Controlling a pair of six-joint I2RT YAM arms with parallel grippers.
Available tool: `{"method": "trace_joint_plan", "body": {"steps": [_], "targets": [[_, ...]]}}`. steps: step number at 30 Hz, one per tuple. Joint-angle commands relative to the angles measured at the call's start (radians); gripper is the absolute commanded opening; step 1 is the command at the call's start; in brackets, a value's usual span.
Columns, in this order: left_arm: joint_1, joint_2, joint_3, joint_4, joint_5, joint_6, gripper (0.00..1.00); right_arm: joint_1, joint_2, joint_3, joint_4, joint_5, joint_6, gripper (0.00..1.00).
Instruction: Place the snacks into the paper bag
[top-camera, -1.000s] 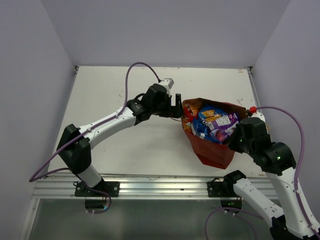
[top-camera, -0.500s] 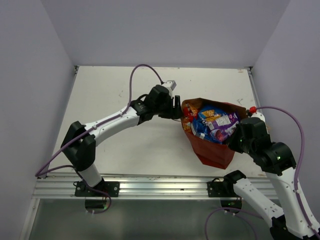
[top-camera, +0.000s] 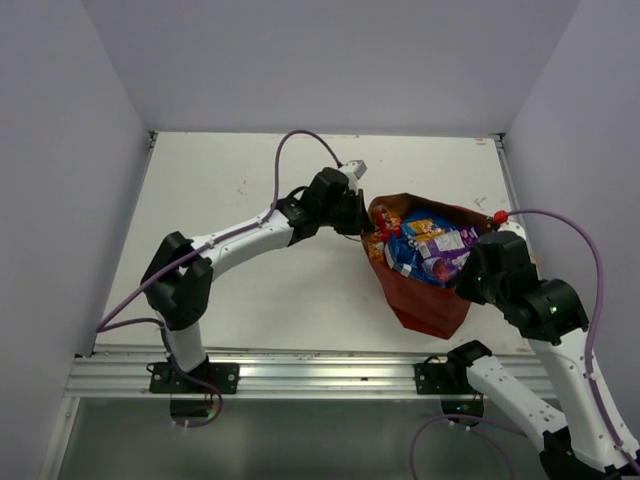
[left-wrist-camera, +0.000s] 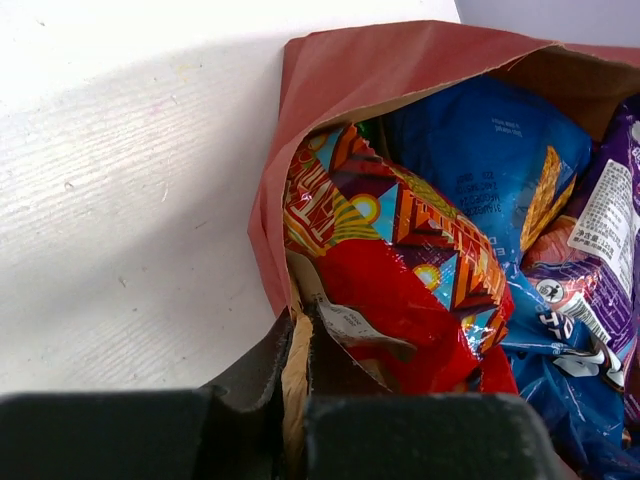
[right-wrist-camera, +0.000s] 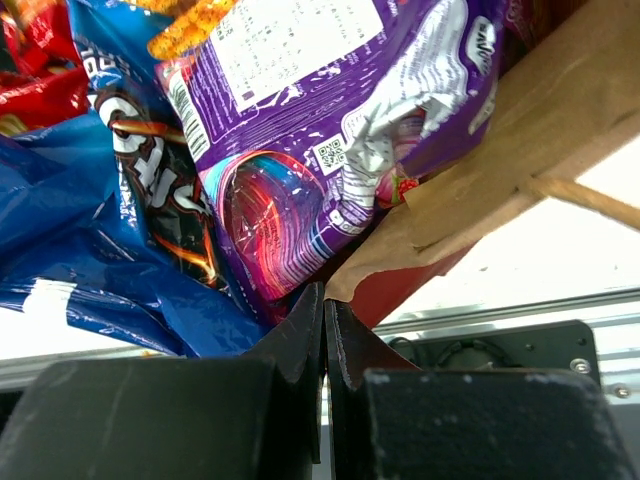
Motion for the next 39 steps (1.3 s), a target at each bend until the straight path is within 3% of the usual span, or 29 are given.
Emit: {"method": "trace_joint_plan", "body": {"steps": [1, 6, 11, 17, 20, 25, 28, 29, 32, 34, 36, 39], "targets": [[-0.028, -0.007, 0.121, 0.011, 0.019, -0.010, 0.00, 0.002, 0.053, 0.027, -0.005, -0.004, -0.086, 0.00], [-0.061, -0.068, 0.295, -0.212, -0.157, 0.036, 0.00, 0.002, 0.179, 0.183, -0.010, 0.080, -0.214, 0.00], [-0.062, -0.174, 0.302, -0.292, -0.211, 0.012, 0.00, 0.005, 0.283, 0.277, 0.010, 0.069, -0.268, 0.00], [-0.063, -0.248, 0.345, -0.450, -0.392, 0.007, 0.00, 0.044, 0.360, 0.355, 0.019, 0.040, -0.277, 0.00], [-0.062, -0.294, 0.356, -0.490, -0.440, 0.013, 0.00, 0.116, 0.408, 0.396, 0.021, 0.051, -0.269, 0.00], [-0.063, -0.328, 0.361, -0.588, -0.519, 0.021, 0.00, 0.399, 0.515, 0.478, 0.030, 0.181, -0.211, 0.00], [-0.062, -0.369, 0.245, -0.572, -0.544, 0.005, 0.00, 0.516, 0.570, 0.429, 0.062, 0.214, -0.130, 0.00], [-0.063, -0.384, 0.141, -0.549, -0.535, -0.004, 0.00, 0.550, 0.572, 0.360, 0.077, 0.209, -0.102, 0.00], [-0.062, -0.415, -0.035, -0.490, -0.514, -0.048, 0.00, 0.600, 0.552, 0.228, 0.154, 0.192, -0.009, 0.00], [-0.063, -0.420, -0.088, -0.484, -0.507, -0.062, 0.00, 0.628, 0.556, 0.229, 0.148, 0.226, 0.018, 0.00], [-0.072, -0.418, -0.075, -0.490, -0.518, -0.047, 0.00, 0.650, 0.590, 0.281, 0.095, 0.295, -0.002, 0.00], [-0.075, -0.365, 0.079, -0.551, -0.553, 0.010, 0.00, 0.651, 0.653, 0.438, 0.052, 0.361, -0.065, 0.00]]}}
